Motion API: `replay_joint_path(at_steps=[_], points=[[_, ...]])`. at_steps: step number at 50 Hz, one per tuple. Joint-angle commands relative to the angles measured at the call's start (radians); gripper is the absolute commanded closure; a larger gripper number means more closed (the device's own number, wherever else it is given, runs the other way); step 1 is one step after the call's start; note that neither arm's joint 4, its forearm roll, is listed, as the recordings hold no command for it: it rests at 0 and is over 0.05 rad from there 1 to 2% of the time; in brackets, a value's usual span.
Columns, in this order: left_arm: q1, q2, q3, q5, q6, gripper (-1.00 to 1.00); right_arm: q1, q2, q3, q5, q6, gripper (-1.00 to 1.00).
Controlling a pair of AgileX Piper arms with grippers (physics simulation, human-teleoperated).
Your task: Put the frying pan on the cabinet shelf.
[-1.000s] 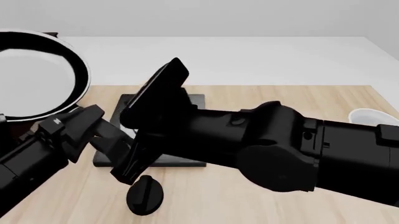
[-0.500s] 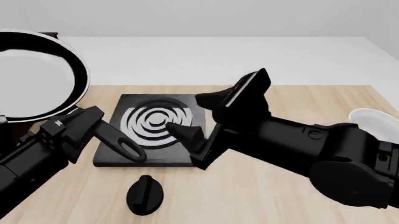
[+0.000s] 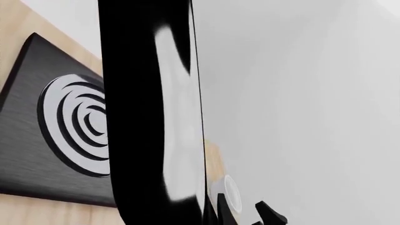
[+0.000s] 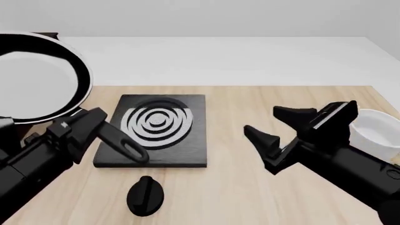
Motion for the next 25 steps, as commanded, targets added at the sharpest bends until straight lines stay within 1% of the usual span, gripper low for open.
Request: replay_joint_path(at_steps=[1,4,6,7,10,15,19,21,22,23,24,25], points=[[0.023,0.021,-0.027,-0.047,-0.018,1.0,-0.113,-0.135,0.137,-0.035,0.018,-1.0],[0.025,0.032,-0.023,-0.079,-0.057,1.0,-0.125,-0.14,0.149,-0.032,0.02,-1.0],[0.033,0.041,-0.031,-0.082,-0.056,1.0,-0.128,-0.146,0.151,-0.027,0.022,-1.0],[0.052,0.057,-0.025,-0.105,-0.069,1.0,-0.128,-0.149,0.154,-0.027,0.022,-1.0],[0.062,0.077,-0.033,-0.123,-0.071,1.0,-0.12,-0.134,0.153,-0.03,0.028,-1.0],[0.094,0.101,-0.08,-0.111,-0.062,1.0,-0.116,-0.132,0.154,-0.036,0.034,-1.0],[0.129,0.126,-0.11,-0.121,-0.083,1.0,-0.118,-0.133,0.153,-0.035,0.036,-1.0],[0.148,0.135,-0.141,-0.108,-0.072,1.0,-0.12,-0.136,0.154,-0.034,0.038,-1.0],[0.147,0.142,-0.14,-0.12,-0.093,1.0,-0.121,-0.135,0.154,-0.034,0.039,-1.0],[0.14,0.164,-0.113,-0.179,-0.183,1.0,-0.117,-0.131,0.153,-0.033,0.044,-1.0],[0.143,0.172,-0.113,-0.192,-0.204,1.0,-0.114,-0.126,0.152,-0.033,0.051,-1.0],[0.152,0.17,-0.132,-0.173,-0.19,1.0,-0.114,-0.129,0.152,-0.033,0.051,-1.0]])
